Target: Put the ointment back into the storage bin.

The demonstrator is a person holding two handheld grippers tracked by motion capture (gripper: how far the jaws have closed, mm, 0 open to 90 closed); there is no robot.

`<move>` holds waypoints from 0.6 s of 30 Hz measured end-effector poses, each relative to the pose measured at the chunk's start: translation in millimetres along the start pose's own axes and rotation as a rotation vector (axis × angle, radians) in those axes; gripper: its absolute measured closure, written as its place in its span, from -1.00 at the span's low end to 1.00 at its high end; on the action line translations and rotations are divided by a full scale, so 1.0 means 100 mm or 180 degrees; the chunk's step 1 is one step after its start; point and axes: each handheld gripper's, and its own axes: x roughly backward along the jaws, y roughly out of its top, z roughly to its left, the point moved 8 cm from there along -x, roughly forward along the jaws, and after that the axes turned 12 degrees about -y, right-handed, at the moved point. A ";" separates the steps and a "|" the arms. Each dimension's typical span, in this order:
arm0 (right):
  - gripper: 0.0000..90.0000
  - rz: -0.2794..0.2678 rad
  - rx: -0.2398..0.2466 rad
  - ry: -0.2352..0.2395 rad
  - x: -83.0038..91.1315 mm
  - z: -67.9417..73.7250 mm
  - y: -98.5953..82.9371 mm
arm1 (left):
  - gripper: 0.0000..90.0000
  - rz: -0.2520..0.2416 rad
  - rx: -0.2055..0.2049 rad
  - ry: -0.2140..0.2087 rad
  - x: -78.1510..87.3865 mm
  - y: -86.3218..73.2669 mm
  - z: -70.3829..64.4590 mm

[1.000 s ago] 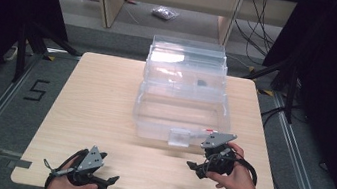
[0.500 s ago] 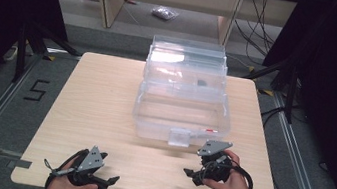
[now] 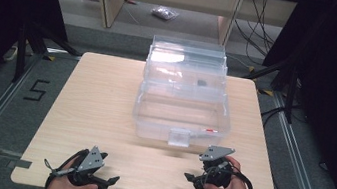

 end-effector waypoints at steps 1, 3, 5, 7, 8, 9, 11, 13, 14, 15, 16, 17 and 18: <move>-0.59 0.0028 0.0009 0.0008 0.00 0.00 -0.02 | -0.66 -0.0017 0.0026 0.0003 0.00 0.00 -0.01; -0.59 0.0027 -0.0010 0.0002 -0.02 0.01 -0.05 | -0.66 -0.0022 0.0025 0.0013 -0.01 0.00 0.00; -0.59 0.0004 -0.0002 0.0008 -0.03 0.01 -0.07 | -0.66 -0.0006 0.0007 0.0008 0.00 0.00 0.00; -0.59 0.0014 -0.0019 0.0012 -0.03 0.02 -0.09 | -0.66 -0.0022 0.0034 0.0006 0.00 0.00 0.00; -0.59 0.0068 -0.0045 0.0003 -0.01 0.02 -0.11 | -0.66 -0.0031 0.0028 0.0000 0.00 0.00 -0.01; -0.59 0.0016 -0.0034 -0.0013 -0.02 0.02 -0.11 | -0.66 -0.0026 0.0013 0.0000 0.00 0.01 -0.01; -0.59 -0.0005 -0.0032 0.0010 -0.03 0.02 -0.12 | -0.66 -0.0029 0.0015 0.0000 0.00 0.01 -0.01; -0.60 0.0026 -0.0097 -0.0012 -0.01 0.03 -0.16 | -0.66 -0.0030 0.0018 0.0001 0.00 0.01 -0.01; -0.60 0.0028 -0.0134 -0.0029 -0.01 0.04 -0.17 | -0.66 -0.0033 0.0042 0.0003 0.00 0.00 -0.01; -0.61 0.0071 -0.0112 -0.0004 0.00 0.04 -0.19 | -0.66 -0.0034 0.0042 0.0005 0.00 0.00 -0.01; -0.61 0.0069 -0.0133 -0.0014 0.00 0.04 -0.20 | -0.66 -0.0033 0.0040 0.0005 0.00 0.00 -0.01; -0.61 0.0040 -0.0129 -0.0032 0.00 0.03 -0.21 | -0.66 -0.0034 0.0041 0.0004 0.00 0.00 -0.01; -0.62 0.0057 -0.0120 -0.0023 0.00 0.03 -0.22 | -0.66 -0.0034 0.0041 0.0004 0.00 0.00 -0.01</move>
